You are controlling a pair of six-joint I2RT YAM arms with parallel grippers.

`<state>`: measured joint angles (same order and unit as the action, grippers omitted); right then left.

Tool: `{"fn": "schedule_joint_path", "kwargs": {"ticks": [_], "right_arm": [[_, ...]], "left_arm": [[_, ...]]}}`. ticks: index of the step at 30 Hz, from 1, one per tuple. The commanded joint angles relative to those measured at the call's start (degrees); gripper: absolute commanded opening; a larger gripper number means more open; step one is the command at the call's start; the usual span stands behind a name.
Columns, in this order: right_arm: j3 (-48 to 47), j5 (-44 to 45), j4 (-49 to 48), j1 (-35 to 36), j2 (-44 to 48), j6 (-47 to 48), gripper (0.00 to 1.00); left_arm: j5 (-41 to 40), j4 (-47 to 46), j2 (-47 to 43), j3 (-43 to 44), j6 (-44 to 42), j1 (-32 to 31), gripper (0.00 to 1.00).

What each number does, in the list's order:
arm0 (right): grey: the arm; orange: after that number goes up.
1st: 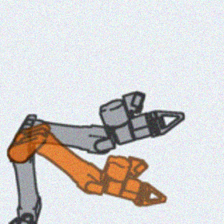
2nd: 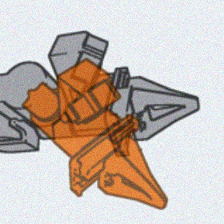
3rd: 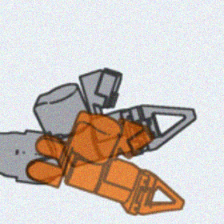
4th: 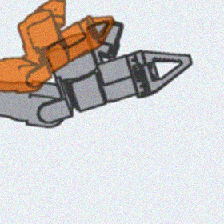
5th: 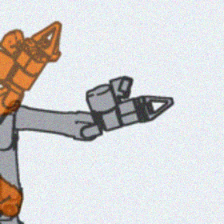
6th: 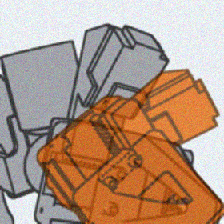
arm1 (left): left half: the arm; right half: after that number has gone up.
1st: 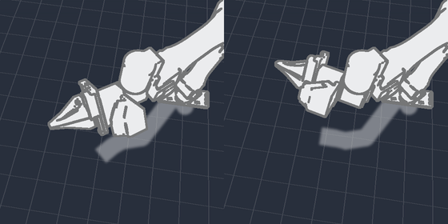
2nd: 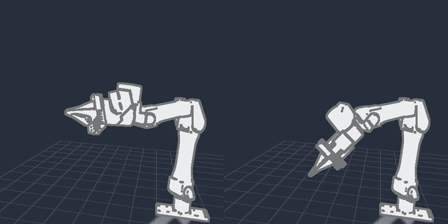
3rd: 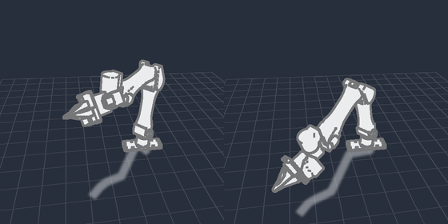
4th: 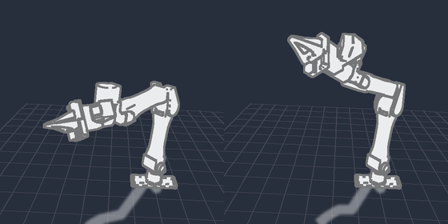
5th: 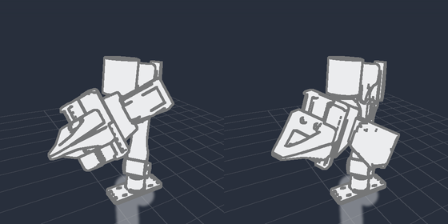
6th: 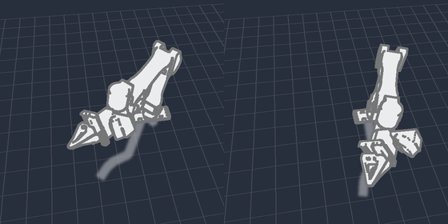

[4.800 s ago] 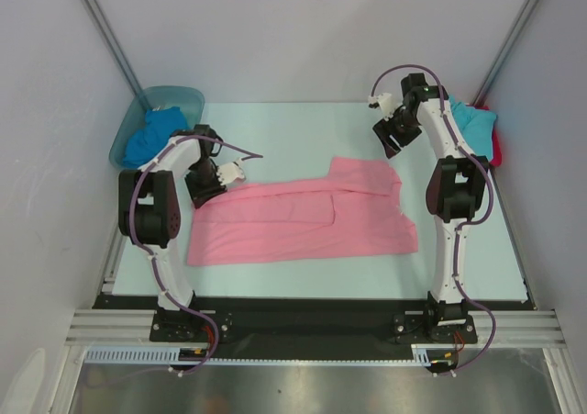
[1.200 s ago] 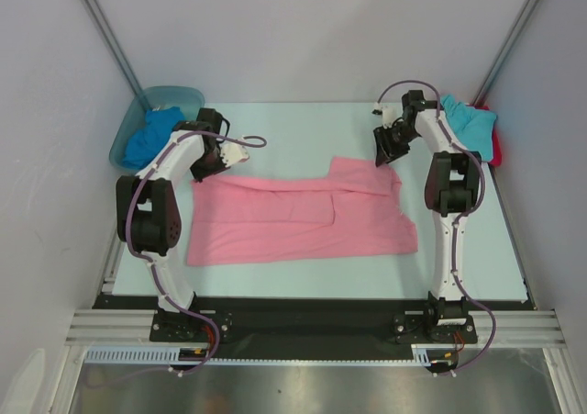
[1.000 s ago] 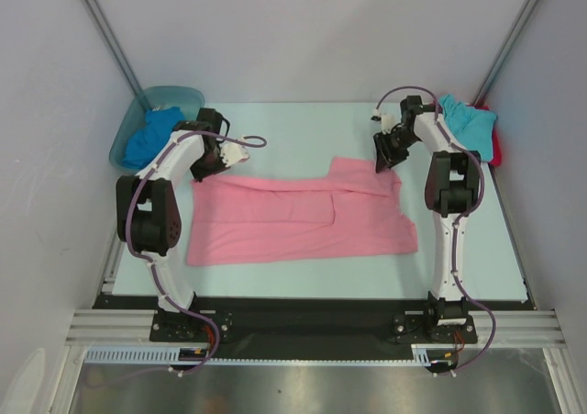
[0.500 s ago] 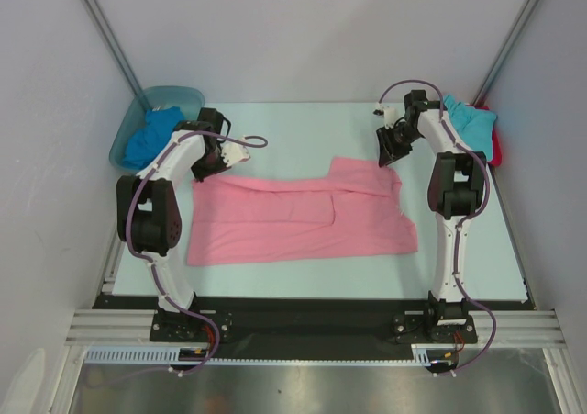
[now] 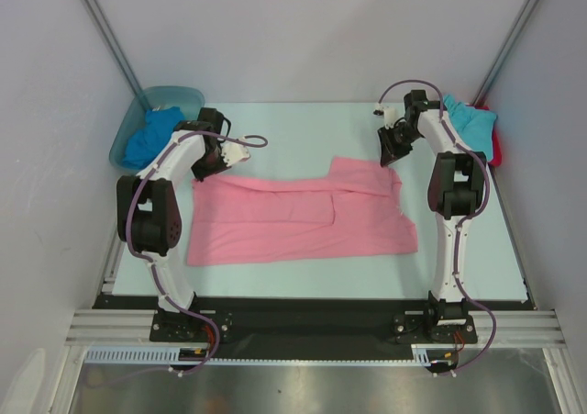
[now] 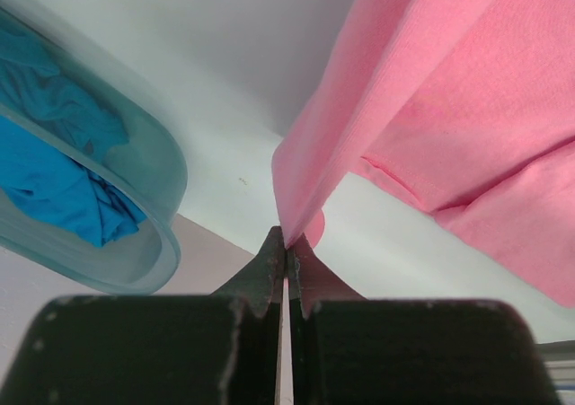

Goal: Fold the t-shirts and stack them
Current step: Fold the tshirt

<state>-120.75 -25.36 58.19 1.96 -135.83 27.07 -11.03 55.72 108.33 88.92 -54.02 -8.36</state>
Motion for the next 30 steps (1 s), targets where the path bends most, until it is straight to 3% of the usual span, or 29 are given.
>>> {"fn": "schedule_joint_path", "kwargs": {"ticks": [1, 6, 17, 30], "right_arm": [[0.2, 0.6, 0.2, -0.1, 3.8, 0.7, 0.2], [0.7, 0.4, 0.2, 0.0, 4.3, 0.8, 0.0], [9.6, 3.0, -4.4, 3.9, 14.2, 6.6, 0.0], [9.3, 9.5, -7.3, 4.1, 18.1, 9.1, 0.0]], "left_arm": [[0.0, -0.8, -1.7, 0.5, 0.6, -0.5, 0.0], [0.0, -1.1, -1.8, 0.3, 0.5, -0.5, 0.0], [0.0, -1.2, -1.3, -0.1, 0.8, -0.7, 0.0], [-1.2, -3.3, -2.1, 0.5, 1.0, -0.8, 0.0]]}}
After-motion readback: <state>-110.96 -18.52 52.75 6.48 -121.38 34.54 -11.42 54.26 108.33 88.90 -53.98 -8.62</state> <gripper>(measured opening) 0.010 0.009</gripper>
